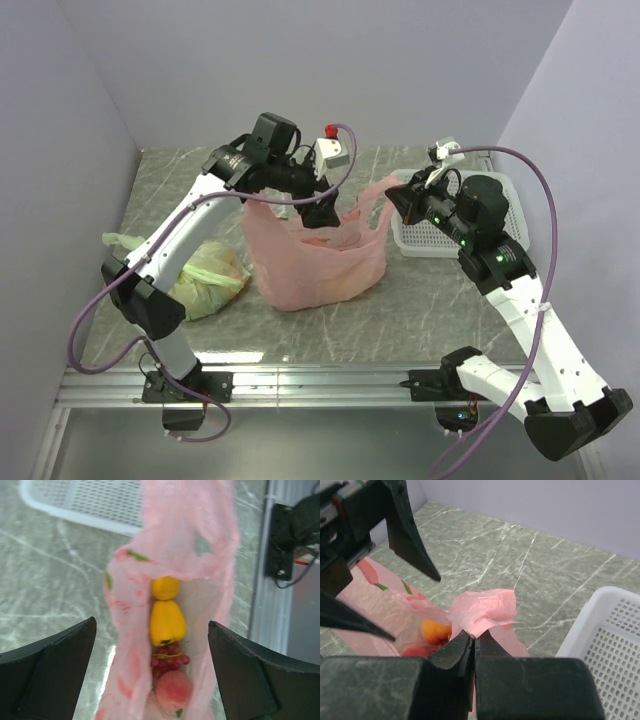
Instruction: Place the fake fruits into the plastic bag and tie a complex knot
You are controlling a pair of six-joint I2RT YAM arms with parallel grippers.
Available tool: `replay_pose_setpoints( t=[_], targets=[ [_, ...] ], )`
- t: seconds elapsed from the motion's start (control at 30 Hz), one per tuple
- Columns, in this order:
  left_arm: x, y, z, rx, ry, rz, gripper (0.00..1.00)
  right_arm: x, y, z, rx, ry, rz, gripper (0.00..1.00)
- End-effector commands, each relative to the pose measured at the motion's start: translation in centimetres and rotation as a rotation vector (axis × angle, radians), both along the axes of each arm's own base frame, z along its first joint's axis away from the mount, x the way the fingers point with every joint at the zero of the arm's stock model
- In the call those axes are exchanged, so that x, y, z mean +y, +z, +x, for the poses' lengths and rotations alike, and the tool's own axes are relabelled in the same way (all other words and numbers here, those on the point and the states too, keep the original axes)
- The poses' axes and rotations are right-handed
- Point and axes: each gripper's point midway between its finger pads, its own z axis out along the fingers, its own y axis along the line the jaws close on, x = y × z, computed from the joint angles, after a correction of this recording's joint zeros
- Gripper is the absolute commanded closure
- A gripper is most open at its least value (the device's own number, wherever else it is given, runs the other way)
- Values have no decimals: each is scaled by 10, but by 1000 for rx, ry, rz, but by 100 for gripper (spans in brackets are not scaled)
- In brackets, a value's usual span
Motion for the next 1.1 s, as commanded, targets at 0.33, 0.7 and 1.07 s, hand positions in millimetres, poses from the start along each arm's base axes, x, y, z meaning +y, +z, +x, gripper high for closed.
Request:
replay_pose_setpoints(
  t=[0.33, 0.7, 1.07],
  targets=[
    [-6, -20, 5, 163, -96, 25, 1, -6, 17, 5, -90, -36, -2, 100],
    [-8, -32, -40, 348, -230, -14, 1, -8, 12, 31, -132, -92, -22, 100],
    [-13, -51, -42, 323, -196, 23, 1, -11, 24, 51, -154, -171, 30, 100]
  ],
)
